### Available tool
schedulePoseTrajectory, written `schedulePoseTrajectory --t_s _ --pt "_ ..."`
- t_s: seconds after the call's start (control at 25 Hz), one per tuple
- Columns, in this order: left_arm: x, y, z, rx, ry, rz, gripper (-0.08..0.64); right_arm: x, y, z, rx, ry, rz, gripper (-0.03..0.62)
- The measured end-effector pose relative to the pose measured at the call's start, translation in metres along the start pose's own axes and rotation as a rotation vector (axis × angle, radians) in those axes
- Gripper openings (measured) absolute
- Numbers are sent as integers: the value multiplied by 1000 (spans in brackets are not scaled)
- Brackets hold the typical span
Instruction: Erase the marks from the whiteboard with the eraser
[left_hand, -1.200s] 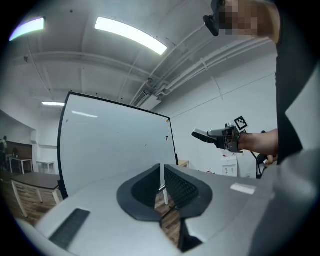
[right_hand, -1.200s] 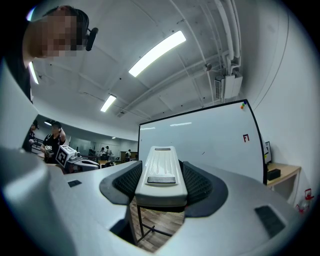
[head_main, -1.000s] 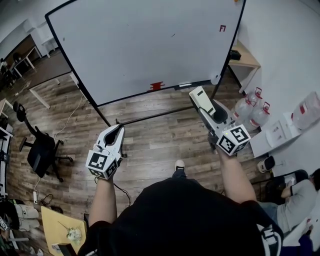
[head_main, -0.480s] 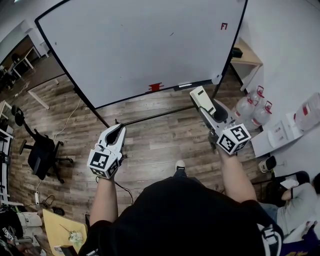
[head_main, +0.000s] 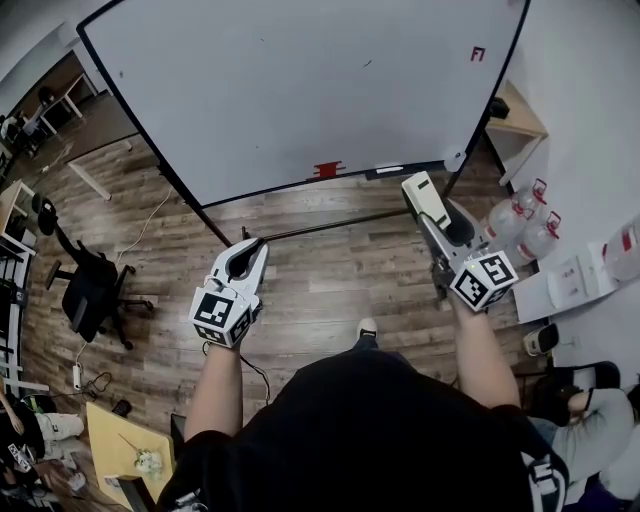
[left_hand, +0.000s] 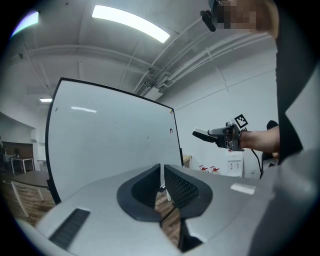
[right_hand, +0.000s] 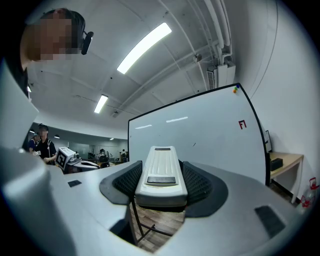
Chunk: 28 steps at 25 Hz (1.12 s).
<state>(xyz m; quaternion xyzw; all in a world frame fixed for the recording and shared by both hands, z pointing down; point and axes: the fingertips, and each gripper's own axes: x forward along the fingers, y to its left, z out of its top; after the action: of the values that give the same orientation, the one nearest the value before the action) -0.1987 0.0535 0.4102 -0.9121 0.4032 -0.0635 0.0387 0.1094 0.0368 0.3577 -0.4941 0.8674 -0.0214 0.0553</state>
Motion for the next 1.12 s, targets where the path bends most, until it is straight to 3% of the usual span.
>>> schedulePoseTrajectory --t_s 1.12 --pt "94 38 -27 -58 65 15 15 75 -89 -24 40 38 8 250"
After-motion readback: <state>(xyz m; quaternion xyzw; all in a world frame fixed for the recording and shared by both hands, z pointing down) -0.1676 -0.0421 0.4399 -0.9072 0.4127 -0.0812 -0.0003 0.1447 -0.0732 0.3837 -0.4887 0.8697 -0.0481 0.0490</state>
